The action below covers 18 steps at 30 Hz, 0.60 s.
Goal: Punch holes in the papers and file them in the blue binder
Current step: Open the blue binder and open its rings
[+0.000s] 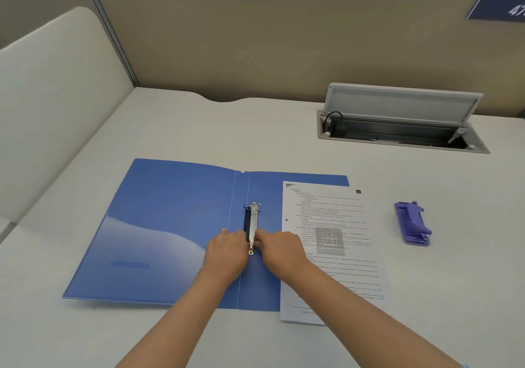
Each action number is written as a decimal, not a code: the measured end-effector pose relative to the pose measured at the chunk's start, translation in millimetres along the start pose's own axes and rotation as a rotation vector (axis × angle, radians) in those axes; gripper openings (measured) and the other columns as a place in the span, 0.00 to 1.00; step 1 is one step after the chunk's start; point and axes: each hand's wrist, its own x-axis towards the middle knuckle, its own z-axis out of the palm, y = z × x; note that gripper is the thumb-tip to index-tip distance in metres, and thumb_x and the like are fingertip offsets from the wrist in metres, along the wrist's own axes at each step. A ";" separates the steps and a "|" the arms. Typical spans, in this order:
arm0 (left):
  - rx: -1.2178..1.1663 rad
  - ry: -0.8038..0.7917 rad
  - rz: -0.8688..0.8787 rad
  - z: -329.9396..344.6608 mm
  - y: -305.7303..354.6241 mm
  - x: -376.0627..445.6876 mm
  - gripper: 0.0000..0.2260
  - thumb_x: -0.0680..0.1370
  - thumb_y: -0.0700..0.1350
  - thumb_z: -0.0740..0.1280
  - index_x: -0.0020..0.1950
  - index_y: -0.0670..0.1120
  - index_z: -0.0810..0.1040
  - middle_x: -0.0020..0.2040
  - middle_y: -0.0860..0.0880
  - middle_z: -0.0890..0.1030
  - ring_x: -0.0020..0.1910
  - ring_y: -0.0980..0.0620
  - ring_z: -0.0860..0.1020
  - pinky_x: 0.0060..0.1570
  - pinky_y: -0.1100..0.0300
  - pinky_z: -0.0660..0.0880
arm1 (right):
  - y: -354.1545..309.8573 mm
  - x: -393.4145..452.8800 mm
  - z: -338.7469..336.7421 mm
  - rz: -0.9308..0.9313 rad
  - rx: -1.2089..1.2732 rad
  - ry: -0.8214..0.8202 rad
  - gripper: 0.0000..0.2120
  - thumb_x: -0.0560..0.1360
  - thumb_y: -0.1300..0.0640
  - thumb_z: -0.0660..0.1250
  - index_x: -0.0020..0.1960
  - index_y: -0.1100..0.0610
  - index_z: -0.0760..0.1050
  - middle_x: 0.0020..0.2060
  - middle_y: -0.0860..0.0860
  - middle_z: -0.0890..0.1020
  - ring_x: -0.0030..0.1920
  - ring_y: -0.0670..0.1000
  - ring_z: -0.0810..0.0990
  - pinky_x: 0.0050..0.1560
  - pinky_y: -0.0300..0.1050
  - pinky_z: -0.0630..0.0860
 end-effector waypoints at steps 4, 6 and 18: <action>-0.169 -0.030 -0.084 1.6 -3.1 -6.5 0.08 0.72 0.46 0.69 0.40 0.43 0.75 0.36 0.43 0.78 0.34 0.42 0.80 0.30 0.60 0.60 | 0.4 -3.3 0.5 0.000 0.002 0.010 0.12 0.78 0.60 0.54 0.59 0.56 0.70 0.46 0.58 0.82 0.38 0.58 0.71 0.28 0.43 0.55; -0.410 -0.049 -0.186 3.3 -2.3 -5.3 0.05 0.77 0.45 0.59 0.47 0.45 0.73 0.43 0.46 0.75 0.44 0.42 0.77 0.38 0.56 0.66 | -0.6 -3.9 0.1 -0.008 0.004 0.004 0.15 0.77 0.62 0.56 0.64 0.56 0.68 0.48 0.58 0.82 0.43 0.61 0.77 0.33 0.44 0.61; -0.626 -0.238 -0.533 -21.2 18.2 41.5 0.03 0.75 0.40 0.63 0.42 0.41 0.72 0.48 0.42 0.78 0.49 0.42 0.77 0.38 0.59 0.70 | -3.5 3.6 -12.6 0.034 -0.055 -0.061 0.15 0.76 0.66 0.57 0.60 0.60 0.74 0.55 0.58 0.80 0.55 0.59 0.77 0.41 0.42 0.64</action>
